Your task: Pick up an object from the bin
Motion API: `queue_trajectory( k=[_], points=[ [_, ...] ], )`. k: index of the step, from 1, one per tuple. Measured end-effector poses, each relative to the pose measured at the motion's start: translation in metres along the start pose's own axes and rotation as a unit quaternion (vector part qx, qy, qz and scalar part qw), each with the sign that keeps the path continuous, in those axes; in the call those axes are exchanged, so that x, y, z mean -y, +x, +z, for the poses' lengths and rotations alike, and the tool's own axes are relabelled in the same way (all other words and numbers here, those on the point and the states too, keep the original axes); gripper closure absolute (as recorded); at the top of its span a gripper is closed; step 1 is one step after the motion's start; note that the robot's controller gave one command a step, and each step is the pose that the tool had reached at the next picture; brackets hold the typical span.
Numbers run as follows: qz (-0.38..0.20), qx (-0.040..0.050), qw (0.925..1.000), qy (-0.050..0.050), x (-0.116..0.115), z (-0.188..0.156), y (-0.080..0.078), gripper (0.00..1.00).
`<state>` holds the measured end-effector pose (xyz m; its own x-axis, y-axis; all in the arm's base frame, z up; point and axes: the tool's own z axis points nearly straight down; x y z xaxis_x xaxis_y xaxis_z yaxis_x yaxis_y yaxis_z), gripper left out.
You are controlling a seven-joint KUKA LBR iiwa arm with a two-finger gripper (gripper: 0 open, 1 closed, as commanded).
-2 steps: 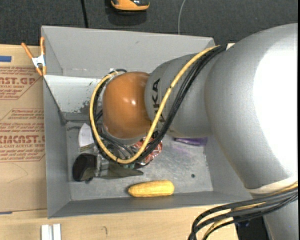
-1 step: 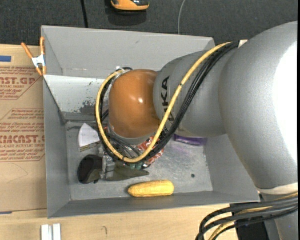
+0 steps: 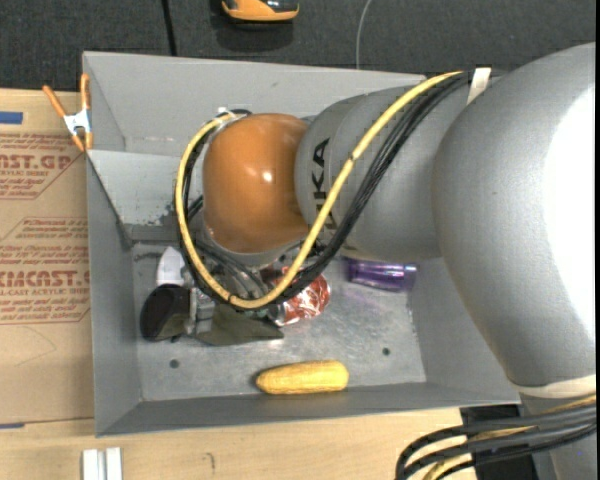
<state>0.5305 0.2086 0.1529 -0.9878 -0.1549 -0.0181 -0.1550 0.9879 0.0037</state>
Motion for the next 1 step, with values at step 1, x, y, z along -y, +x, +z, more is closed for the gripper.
queue_trajectory(
  k=[1],
  points=[
    [0.0, -0.0063, 1.0, 0.0, -0.0145, 0.0676, 0.0081, 1.0]
  ],
)
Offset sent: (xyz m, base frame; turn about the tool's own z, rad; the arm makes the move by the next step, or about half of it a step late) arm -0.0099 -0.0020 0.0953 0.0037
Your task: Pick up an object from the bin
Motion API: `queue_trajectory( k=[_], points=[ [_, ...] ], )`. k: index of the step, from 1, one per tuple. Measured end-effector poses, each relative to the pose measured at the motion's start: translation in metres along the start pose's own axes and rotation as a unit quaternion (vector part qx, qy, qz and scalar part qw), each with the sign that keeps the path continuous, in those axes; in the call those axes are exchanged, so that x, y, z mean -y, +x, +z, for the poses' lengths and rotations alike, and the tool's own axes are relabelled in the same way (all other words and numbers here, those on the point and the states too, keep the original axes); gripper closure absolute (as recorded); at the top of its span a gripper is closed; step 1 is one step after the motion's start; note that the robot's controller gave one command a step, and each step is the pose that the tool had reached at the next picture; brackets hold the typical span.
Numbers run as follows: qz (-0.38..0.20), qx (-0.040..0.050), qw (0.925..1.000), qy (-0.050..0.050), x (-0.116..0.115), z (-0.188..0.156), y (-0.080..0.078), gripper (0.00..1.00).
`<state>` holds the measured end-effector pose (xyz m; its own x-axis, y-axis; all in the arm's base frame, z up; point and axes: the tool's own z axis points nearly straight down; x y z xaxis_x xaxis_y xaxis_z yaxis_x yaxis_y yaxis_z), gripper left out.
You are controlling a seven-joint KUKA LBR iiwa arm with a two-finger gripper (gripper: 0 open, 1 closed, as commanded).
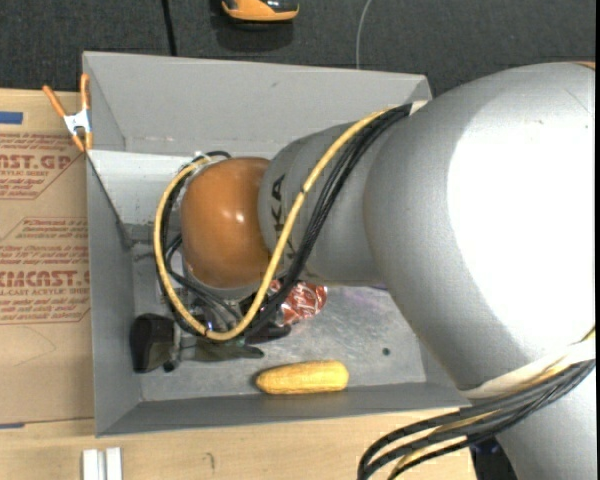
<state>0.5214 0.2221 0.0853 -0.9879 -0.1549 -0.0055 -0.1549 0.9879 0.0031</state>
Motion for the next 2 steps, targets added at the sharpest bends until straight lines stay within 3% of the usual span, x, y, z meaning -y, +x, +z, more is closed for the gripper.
queue_trajectory(
  k=[1, 2],
  points=[
    [0.0, -0.0071, 1.0, 0.002, 0.003, -0.019, 0.005, 1.0],
    [0.026, -0.0022, 0.9997, 0.001, -0.009, -0.053, -0.026, 1.0]
  ],
)
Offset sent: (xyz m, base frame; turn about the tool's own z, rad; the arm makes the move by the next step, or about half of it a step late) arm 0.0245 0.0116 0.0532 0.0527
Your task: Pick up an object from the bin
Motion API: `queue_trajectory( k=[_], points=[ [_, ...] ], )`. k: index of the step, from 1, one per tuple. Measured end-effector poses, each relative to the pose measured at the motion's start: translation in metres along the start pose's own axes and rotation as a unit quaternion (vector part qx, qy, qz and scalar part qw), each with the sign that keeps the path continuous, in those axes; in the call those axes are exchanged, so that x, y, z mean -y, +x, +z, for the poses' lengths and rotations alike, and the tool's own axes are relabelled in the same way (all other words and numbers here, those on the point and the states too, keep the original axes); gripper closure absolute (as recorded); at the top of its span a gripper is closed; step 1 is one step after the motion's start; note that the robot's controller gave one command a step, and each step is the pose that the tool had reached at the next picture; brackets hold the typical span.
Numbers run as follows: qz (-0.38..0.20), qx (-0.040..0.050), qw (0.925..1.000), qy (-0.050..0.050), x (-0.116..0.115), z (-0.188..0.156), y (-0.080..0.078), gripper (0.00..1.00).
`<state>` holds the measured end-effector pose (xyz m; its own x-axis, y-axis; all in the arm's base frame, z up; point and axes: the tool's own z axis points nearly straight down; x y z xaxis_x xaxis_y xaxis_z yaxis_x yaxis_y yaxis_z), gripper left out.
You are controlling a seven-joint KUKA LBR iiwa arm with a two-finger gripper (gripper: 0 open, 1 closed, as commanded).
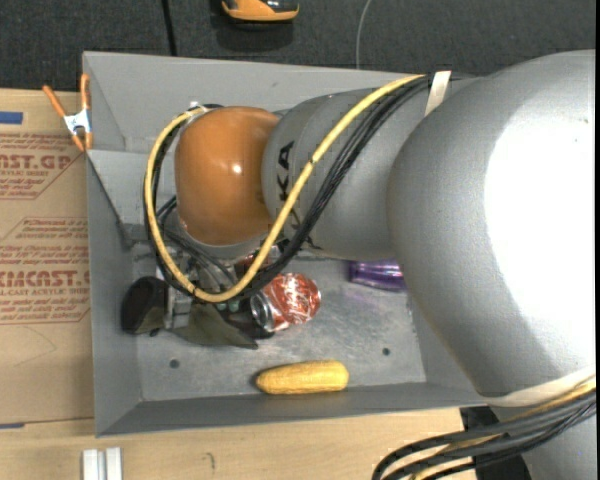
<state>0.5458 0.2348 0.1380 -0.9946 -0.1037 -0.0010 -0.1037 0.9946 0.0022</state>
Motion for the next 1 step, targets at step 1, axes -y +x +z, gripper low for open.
queue_trajectory(
  k=[1],
  points=[
    [0.0, 0.0, 1.0, 0.0, 0.0, 0.0, 0.0, 1.0]
  ],
)
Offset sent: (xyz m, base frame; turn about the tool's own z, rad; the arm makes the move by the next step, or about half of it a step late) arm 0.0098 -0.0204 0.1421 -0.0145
